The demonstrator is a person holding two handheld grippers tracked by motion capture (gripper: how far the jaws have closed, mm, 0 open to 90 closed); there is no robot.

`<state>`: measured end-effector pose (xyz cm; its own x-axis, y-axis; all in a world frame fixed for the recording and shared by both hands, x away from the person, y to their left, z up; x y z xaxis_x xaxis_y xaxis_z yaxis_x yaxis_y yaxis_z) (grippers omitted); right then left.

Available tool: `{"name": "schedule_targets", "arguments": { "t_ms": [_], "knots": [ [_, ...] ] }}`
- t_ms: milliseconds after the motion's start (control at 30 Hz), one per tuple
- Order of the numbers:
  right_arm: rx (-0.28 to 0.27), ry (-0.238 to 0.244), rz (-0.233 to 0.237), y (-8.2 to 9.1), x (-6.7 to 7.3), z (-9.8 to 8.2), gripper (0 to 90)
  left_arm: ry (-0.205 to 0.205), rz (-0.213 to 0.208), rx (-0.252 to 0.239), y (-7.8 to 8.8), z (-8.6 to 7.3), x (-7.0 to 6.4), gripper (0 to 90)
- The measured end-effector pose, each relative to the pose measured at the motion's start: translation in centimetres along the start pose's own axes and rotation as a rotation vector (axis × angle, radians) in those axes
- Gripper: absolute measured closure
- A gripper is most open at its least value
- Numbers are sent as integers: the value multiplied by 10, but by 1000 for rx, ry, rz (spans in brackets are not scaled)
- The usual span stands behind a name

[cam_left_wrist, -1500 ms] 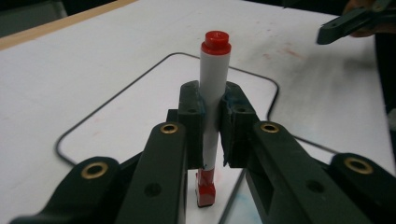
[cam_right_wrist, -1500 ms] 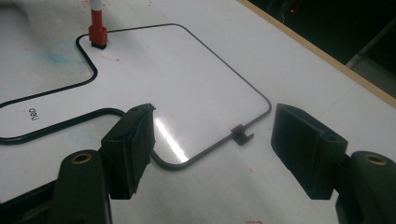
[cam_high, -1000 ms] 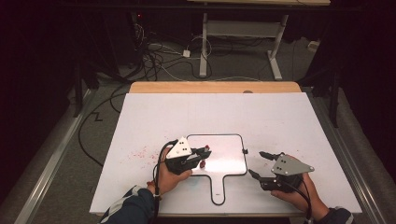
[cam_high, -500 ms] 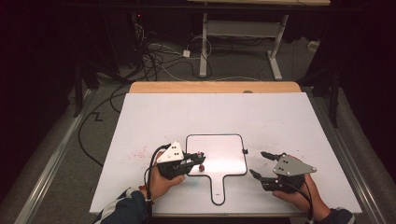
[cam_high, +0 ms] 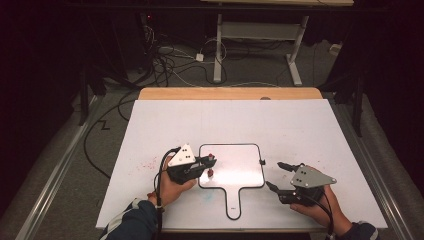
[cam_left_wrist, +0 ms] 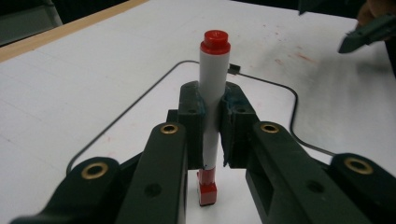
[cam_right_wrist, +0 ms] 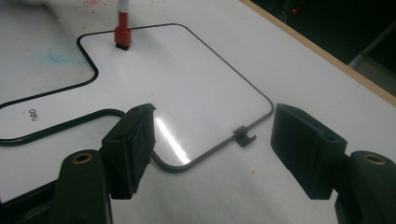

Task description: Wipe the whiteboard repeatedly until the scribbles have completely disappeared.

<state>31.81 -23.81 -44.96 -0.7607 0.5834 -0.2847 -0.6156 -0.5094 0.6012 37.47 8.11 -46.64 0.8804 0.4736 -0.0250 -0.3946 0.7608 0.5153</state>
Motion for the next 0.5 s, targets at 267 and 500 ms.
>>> {"name": "schedule_targets", "arguments": {
  "t_ms": [267, 500],
  "knots": [
    [4, -6, 0, 0, -1, -2, 313, 32, 39, -15, -14, 8, 18, 784],
    [3, -7, -6, 2, -1, -2, 313, 7, -12, -3, -16, 11, 6, 784]
  ]
}}
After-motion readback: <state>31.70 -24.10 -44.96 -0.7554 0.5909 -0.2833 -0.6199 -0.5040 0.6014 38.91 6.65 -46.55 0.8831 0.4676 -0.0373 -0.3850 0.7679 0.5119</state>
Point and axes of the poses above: each handheld gripper's, and its own axes: y roughly backward along the jaws, z roughly out of its top, x roughly to its left, the point moved 3 cm from there along -y, roughly forward along the jaws, and after that the axes turned 7 degrees about x, right-handed, at the moved point
